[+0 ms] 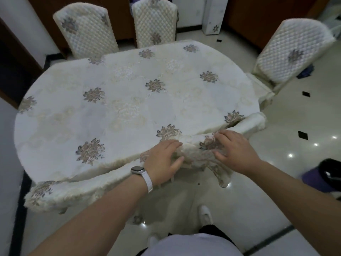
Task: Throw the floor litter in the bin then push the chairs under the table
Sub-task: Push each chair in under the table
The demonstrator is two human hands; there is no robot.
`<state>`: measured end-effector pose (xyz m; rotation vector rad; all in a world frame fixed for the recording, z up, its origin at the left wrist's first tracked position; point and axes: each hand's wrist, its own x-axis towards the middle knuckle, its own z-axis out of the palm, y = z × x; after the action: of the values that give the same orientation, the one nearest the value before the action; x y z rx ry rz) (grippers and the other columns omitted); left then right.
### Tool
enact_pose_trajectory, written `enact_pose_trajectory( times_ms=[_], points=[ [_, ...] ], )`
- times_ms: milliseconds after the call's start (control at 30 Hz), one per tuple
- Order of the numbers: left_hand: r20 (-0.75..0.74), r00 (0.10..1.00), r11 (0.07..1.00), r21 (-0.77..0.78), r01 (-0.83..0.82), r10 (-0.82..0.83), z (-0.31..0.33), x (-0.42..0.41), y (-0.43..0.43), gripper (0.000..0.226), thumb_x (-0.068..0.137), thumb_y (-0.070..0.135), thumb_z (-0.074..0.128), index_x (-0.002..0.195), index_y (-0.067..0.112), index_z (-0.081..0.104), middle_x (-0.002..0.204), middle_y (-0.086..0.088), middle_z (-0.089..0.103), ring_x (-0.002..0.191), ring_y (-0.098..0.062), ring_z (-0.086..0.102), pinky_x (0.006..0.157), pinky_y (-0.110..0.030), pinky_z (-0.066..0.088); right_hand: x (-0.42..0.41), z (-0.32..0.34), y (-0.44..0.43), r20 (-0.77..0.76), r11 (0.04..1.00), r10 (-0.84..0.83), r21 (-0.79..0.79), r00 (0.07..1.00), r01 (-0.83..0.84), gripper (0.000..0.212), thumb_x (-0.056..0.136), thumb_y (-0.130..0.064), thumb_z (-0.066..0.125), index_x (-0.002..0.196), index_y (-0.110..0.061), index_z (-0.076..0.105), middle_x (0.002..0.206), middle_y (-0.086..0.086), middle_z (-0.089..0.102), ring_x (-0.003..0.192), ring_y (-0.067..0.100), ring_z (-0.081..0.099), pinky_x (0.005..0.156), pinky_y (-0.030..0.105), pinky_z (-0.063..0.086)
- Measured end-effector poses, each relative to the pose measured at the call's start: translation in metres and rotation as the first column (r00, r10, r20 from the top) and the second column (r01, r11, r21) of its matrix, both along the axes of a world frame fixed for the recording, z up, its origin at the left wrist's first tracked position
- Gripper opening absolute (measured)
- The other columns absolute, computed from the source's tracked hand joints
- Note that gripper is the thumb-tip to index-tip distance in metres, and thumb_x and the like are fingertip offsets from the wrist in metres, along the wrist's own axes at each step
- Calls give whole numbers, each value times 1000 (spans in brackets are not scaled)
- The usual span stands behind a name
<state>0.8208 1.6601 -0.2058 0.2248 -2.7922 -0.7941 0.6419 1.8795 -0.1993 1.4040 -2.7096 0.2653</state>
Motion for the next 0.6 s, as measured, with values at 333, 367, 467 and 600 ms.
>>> enact_pose_trajectory(
  times_ms=[333, 367, 467, 600],
  points=[
    [128, 986, 993, 25, -112, 108, -8, -91, 57, 53, 89, 45, 56, 133, 16, 57, 133, 0, 58, 126, -16, 47, 108, -28, 32, -112, -21, 26, 59, 969, 245, -47, 968, -243, 57, 79, -55, 55, 117, -14, 65, 119, 6, 62, 110, 28, 59, 95, 43, 46],
    [133, 985, 994, 15, -112, 110, -10, -99, 64, 53, 88, 47, 56, 130, 15, 59, 130, 0, 60, 122, -16, 50, 106, -29, 36, -121, -23, 27, 71, 959, 282, -57, 957, -278, 58, 79, -58, 54, 117, -15, 65, 119, 5, 62, 110, 27, 58, 95, 42, 46],
    [137, 971, 980, -13, -196, 196, -21, -120, 81, 57, 85, 54, 56, 126, 15, 62, 122, 0, 64, 113, -17, 56, 99, -31, 41, -148, -29, 34, 112, 938, 345, -81, 932, -338, 60, 78, -64, 54, 115, -18, 66, 117, 2, 63, 109, 25, 59, 95, 42, 46],
    [160, 953, 963, -126, -238, 257, -33, -131, 93, 48, 88, 48, 54, 126, 19, 58, 121, 1, 63, 113, -22, 56, 98, -43, 44, -171, -34, 44, 97, 900, 436, -65, 895, -432, 57, 78, -63, 54, 112, -20, 67, 104, -1, 67, 97, 23, 63, 87, 40, 48]
  ],
)
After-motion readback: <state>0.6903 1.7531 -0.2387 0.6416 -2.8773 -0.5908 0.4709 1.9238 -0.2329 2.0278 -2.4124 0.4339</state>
